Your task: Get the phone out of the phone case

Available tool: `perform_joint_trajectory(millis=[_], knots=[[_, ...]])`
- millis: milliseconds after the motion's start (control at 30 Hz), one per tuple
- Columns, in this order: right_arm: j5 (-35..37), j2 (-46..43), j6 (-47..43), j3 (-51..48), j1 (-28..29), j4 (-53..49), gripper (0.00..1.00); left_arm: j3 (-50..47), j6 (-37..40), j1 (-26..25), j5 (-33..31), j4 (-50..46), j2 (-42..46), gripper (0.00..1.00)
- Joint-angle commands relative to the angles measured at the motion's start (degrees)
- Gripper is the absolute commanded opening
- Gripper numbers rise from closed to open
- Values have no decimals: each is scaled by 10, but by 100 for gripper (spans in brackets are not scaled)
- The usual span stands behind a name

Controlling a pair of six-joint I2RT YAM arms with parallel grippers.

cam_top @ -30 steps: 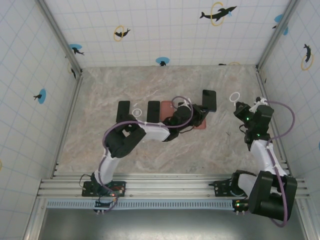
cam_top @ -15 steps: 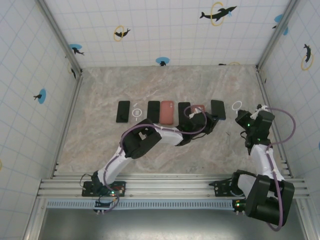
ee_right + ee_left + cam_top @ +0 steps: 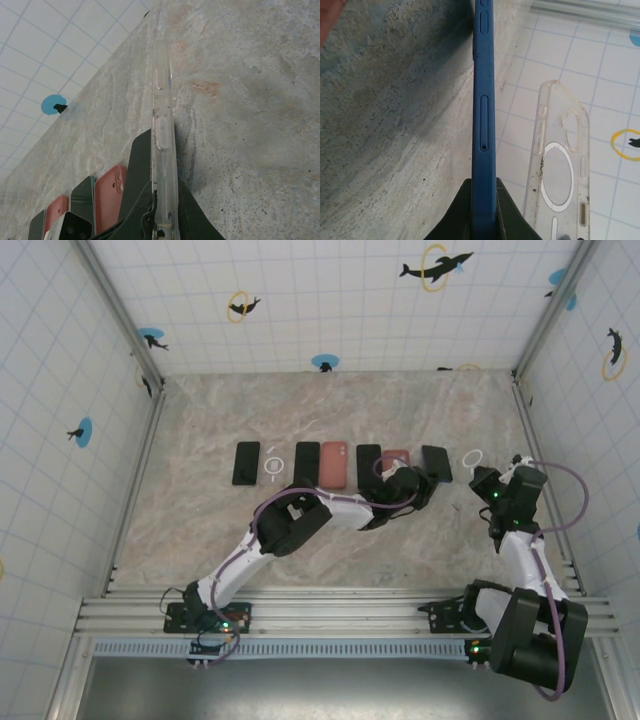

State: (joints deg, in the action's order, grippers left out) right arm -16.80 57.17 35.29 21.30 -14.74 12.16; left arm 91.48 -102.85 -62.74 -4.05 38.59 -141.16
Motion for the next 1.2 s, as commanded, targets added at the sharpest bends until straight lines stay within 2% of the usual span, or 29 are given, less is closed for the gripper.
perform_joint_trajectory(millis=[0,100,167,233,333,700,800,1133,1167], knots=[[-6,5,6,-7,-5,32,0,21,-19,-5,-1,-4,-16,11],[-6,9,5,-8,-5,34,0,25,-21,-5,4,-18,-17,17],[-7,13,4,-9,-6,36,0,25,-19,-5,2,-26,-14,26],[-9,16,4,-10,-7,40,0,25,-22,-5,5,-34,-12,39],[-9,22,5,-9,-7,44,0,25,-21,-6,7,-50,-8,46],[-10,37,1,-11,-7,51,0,20,-35,-12,20,-73,4,58],[-18,45,-6,-9,-13,52,0,19,-33,-12,26,-92,14,68],[-80,90,-7,-6,-52,72,0,-3,-33,-11,34,-95,49,72],[-84,95,-6,-5,-55,75,0,-1,-36,-12,36,-111,51,76]])
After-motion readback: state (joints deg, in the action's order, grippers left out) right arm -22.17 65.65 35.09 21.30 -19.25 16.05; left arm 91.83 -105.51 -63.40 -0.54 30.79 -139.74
